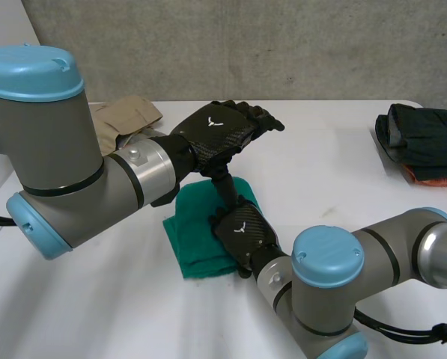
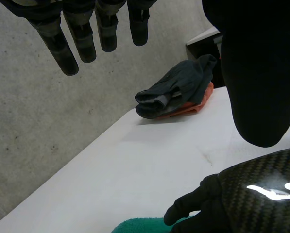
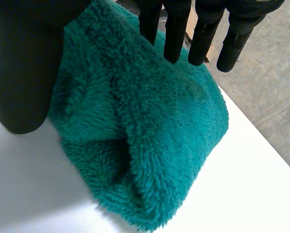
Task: Fold the laundry.
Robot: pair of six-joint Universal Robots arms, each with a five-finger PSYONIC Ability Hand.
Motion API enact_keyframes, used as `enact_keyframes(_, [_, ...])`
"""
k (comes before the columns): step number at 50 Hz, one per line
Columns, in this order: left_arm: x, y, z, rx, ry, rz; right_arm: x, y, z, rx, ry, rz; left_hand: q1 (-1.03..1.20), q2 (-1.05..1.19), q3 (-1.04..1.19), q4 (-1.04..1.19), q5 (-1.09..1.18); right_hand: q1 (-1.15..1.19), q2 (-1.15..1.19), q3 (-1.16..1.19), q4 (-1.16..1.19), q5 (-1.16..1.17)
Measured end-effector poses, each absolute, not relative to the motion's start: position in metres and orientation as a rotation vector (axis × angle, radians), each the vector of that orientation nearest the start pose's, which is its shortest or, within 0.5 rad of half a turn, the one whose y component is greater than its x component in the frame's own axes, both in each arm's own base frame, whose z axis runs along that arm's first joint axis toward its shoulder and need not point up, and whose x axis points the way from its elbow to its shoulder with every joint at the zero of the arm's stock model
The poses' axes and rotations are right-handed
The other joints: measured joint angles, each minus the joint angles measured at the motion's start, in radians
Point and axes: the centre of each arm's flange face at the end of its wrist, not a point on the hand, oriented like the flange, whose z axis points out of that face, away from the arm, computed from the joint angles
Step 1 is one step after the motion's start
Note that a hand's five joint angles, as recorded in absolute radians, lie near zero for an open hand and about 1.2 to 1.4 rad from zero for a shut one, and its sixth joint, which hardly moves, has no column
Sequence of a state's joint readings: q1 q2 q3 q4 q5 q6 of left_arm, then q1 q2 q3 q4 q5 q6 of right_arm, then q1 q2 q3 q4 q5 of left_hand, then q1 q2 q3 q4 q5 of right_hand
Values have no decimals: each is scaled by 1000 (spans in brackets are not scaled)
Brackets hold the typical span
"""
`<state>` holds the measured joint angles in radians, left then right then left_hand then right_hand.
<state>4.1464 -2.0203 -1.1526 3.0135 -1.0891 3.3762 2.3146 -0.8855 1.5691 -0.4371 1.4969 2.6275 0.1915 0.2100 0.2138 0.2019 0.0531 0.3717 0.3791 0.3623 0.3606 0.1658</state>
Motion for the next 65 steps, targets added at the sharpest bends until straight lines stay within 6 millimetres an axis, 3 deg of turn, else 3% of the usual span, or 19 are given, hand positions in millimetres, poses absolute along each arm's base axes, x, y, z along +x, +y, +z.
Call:
enact_keyframes(22, [-353, -234, 266, -1151, -1666, 1581, 384, -214, 100, -1394, 1779, -1880, 0, 0, 0, 0, 0, 66, 28, 70, 78, 45])
enact_keyframes(27, [-352, -235, 266, -1149, -1669, 1583, 389, -220, 102, -1380, 1763, -1901, 0, 0, 0, 0, 0, 201, 191, 208, 212, 207])
enact_keyframes(32, [-352, -236, 266, -1147, -1671, 1584, 393, -227, 104, -1364, 1749, -1924, 0, 0, 0, 0, 0, 677, 722, 729, 734, 721])
enact_keyframes(39, [-350, -238, 267, -1142, -1675, 1589, 395, -238, 110, -1339, 1725, -1962, 0, 0, 0, 0, 0, 696, 779, 791, 833, 780])
enact_keyframes(44, [-346, -243, 271, -1130, -1679, 1609, 393, -258, 124, -1285, 1696, -2042, 0, 0, 0, 0, 0, 696, 779, 791, 835, 780])
enact_keyframes(45, [-343, -246, 274, -1121, -1679, 1624, 388, -283, 146, -1214, 1664, -2149, 0, 0, 0, 0, 0, 696, 779, 791, 837, 780])
enact_keyframes(52, [-335, -254, 289, -1075, -1669, 1675, 351, -357, 216, -990, 1545, -2477, 0, 0, 0, 0, 0, 696, 779, 791, 837, 780])
enact_keyframes(57, [-331, -256, 298, -1042, -1662, 1690, 295, -416, 270, -779, 1392, -2734, 0, 0, 0, 0, 0, 696, 779, 802, 838, 781])
enact_keyframes(58, [-331, -256, 298, -1040, -1661, 1690, 290, -420, 273, -765, 1382, -2749, 0, 0, 0, 0, 0, 696, 779, 802, 838, 780])
enact_keyframes(61, [-331, -256, 299, -1034, -1661, 1688, 240, -457, 291, -660, 1333, -2855, 0, 0, 0, 0, 0, 696, 779, 802, 838, 789])
enact_keyframes(65, [-332, -255, 297, -1033, -1664, 1679, 181, -496, 286, -599, 1361, -2912, 0, 0, 0, 0, 0, 696, 779, 802, 838, 791])
